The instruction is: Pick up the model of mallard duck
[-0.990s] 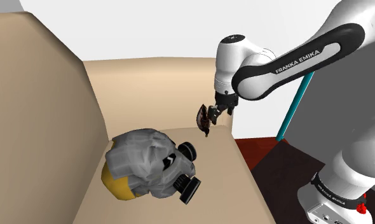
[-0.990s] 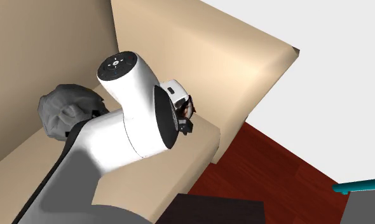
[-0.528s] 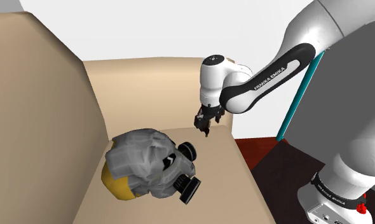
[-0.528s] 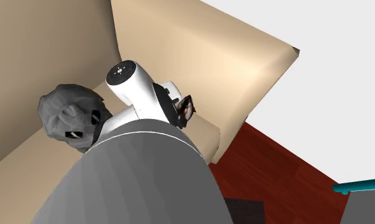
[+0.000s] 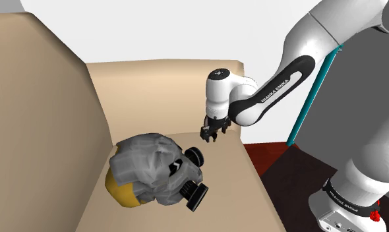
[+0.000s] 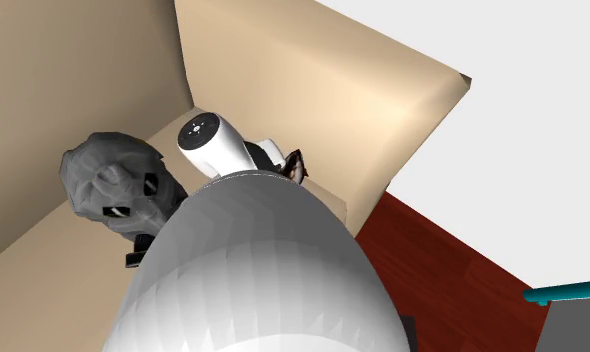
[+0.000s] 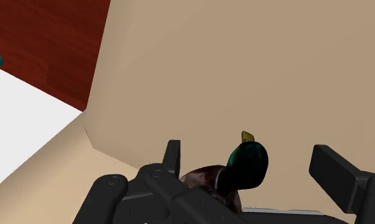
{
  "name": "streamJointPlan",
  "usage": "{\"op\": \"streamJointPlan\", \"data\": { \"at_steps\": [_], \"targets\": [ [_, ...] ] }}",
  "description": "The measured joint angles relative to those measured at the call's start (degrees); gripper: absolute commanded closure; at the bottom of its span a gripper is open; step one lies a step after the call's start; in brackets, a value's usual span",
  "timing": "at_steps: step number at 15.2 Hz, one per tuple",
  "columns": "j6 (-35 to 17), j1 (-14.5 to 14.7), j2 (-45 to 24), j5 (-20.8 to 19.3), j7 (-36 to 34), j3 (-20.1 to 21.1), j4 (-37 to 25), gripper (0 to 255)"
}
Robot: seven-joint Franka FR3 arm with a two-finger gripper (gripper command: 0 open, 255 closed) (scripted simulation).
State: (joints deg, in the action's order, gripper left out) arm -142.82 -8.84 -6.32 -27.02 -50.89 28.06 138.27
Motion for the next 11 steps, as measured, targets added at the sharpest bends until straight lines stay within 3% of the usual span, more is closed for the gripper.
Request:
{"op": "streamJointPlan", "data": {
  "at_steps": [11],
  "targets": [
    [0.0, 0.0, 0.1, 0.1, 0.1, 0.1, 0.0, 255]
  ]
}}
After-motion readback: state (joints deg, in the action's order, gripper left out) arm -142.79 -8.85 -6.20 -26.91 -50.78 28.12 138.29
